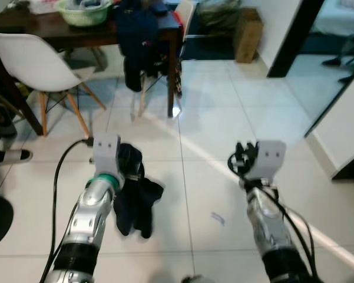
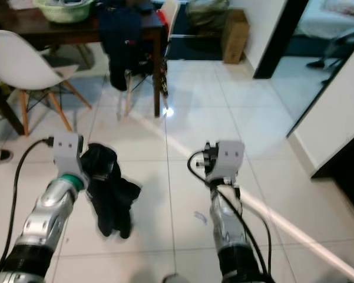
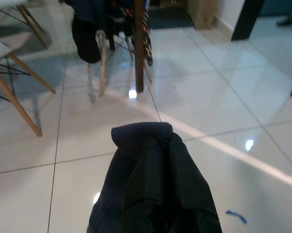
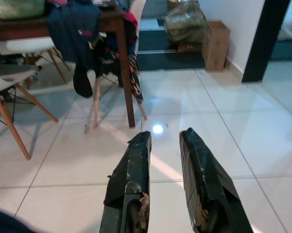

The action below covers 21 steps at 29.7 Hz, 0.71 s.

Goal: Hang hanger

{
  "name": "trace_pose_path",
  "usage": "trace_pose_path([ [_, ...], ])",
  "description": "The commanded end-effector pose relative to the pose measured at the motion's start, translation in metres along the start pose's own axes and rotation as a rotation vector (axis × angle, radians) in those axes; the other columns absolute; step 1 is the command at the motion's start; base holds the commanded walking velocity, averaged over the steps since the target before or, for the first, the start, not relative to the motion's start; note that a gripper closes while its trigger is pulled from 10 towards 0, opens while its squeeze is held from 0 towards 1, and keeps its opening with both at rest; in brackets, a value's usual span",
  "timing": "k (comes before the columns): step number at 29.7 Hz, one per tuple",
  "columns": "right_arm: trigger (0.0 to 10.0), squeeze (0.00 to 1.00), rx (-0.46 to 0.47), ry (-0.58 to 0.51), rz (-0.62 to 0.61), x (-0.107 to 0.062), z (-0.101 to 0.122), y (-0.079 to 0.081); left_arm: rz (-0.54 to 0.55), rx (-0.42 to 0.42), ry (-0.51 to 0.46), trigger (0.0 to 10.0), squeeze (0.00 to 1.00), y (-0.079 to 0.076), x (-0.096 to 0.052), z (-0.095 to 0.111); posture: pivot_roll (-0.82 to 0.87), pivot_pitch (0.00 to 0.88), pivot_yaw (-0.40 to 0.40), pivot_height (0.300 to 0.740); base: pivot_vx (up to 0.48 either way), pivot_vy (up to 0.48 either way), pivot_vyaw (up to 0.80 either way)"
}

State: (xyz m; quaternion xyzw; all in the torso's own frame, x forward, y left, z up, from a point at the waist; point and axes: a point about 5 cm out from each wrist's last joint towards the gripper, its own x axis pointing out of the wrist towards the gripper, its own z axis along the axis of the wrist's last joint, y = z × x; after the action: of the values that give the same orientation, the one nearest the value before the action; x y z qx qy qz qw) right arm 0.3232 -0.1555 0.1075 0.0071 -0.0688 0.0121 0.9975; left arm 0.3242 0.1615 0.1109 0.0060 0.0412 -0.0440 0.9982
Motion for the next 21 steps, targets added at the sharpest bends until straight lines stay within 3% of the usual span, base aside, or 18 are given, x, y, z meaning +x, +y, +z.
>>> trace_pose_path([
  [1, 10.0, 0.00, 0.005, -0.001, -0.009, 0.001, 0.002, -0.004, -0.029, 0.008, -0.040, 10.0, 0.00, -0.007, 0.003, 0.011, 0.04, 0.020, 0.060, 0.740, 0.000, 0.000, -0.80],
  [6, 10.0, 0.00, 0.038, 0.018, 0.081, 0.004, 0.005, 0.007, 0.004, -0.010, -0.100, 10.0, 0.00, -0.004, 0.002, 0.023, 0.04, 0.026, 0.049, 0.740, 0.000, 0.000, -0.80],
  [12, 10.0, 0.00, 0.018, 0.000, 0.159, 0.008, 0.014, 0.015, 0.061, -0.054, -0.202, 10.0, 0.00, -0.001, -0.003, 0.041, 0.03, 0.036, 0.016, 0.740, 0.000, 0.000, 0.00],
  [21, 10.0, 0.00, 0.017, -0.012, 0.169, 0.011, 0.020, 0.014, 0.069, -0.058, -0.249, 10.0, 0.00, 0.000, -0.007, 0.052, 0.03, 0.042, 0.008, 0.740, 0.057, 0.000, 0.00],
])
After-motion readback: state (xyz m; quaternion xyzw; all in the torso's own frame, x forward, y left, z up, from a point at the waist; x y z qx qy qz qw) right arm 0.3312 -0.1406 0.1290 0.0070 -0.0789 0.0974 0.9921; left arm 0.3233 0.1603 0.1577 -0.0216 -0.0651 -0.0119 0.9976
